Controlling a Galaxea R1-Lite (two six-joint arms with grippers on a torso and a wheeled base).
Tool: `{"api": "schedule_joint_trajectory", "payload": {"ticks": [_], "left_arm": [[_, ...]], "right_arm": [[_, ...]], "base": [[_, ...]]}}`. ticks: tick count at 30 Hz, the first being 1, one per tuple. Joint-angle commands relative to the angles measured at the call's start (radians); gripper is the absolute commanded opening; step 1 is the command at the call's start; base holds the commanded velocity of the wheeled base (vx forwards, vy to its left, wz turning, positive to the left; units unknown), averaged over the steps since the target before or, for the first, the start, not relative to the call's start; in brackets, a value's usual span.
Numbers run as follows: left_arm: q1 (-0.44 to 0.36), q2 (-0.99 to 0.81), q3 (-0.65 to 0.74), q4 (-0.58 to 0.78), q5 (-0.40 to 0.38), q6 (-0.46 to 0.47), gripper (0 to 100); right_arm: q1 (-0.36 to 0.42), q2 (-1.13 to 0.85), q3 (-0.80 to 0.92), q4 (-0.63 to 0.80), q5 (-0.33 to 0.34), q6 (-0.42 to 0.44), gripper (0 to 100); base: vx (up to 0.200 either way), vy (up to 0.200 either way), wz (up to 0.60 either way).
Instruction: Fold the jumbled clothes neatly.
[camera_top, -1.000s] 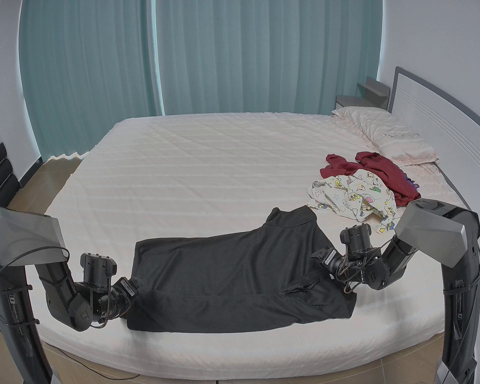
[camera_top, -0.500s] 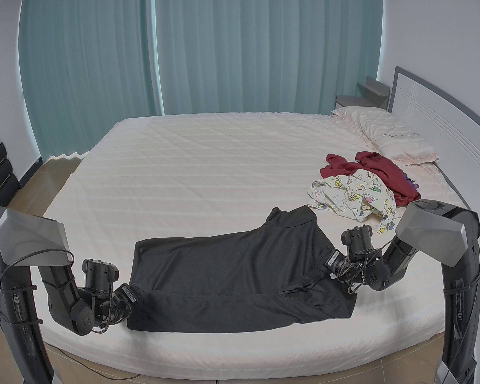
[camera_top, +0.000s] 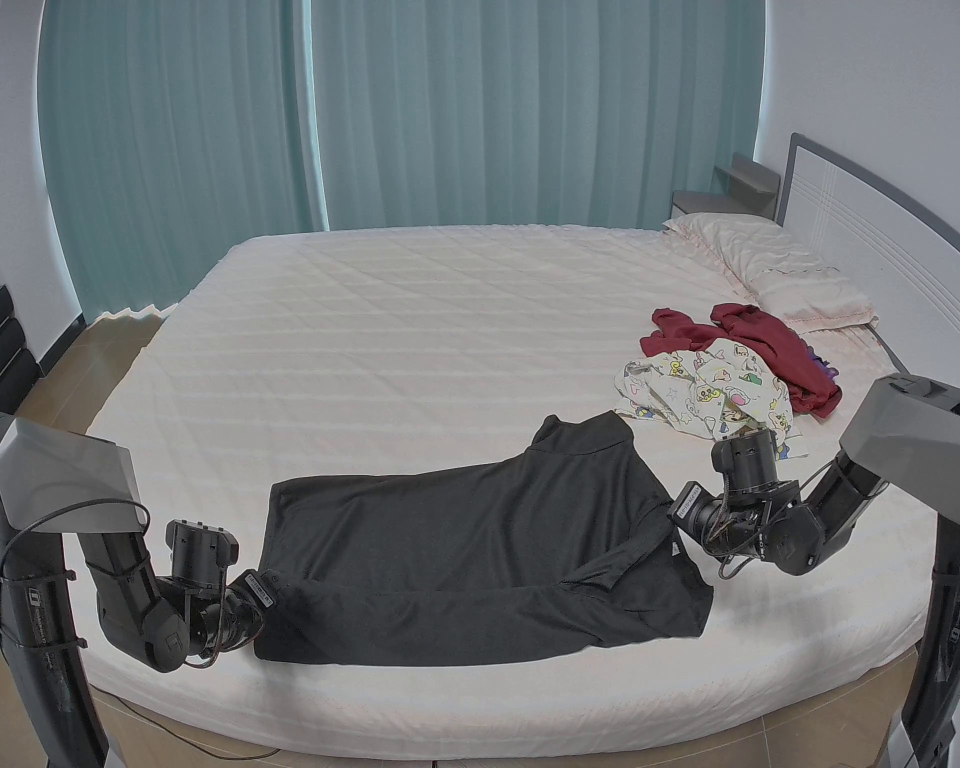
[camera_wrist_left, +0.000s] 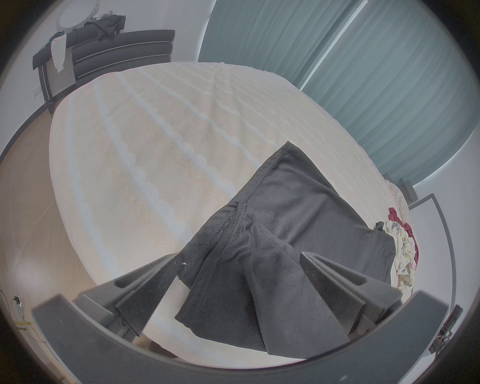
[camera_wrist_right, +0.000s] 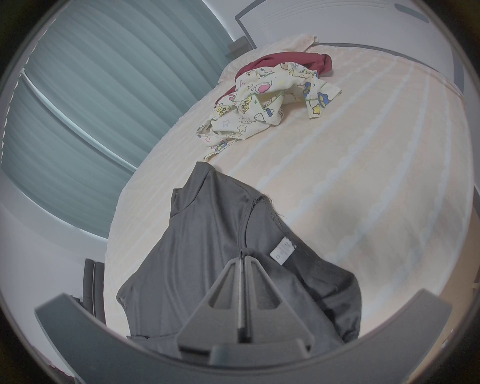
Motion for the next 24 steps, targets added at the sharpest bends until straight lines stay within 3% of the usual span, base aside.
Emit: {"api": "schedule_joint_trajectory", "payload": {"ticks": [1, 14, 24], "left_arm": [[0.0, 0.005, 0.001, 0.0, 0.0, 0.0, 100], [0.0, 0.01, 0.002, 0.0, 0.0, 0.0, 100], [0.0, 0.019, 0.013, -0.003, 0.0, 0.001, 100]], "right_arm": [[0.02, -0.123, 0.07, 0.03, 0.001, -0.004, 0], [0.103, -0.341, 0.149, 0.306, 0.013, -0.023, 0], [0.122, -0.352, 0.234, 0.328, 0.011, -0.091, 0]], "base": [[0.0, 0.0, 0.0], [0.0, 0.0, 0.0], [0.0, 0.0, 0.0]]}}
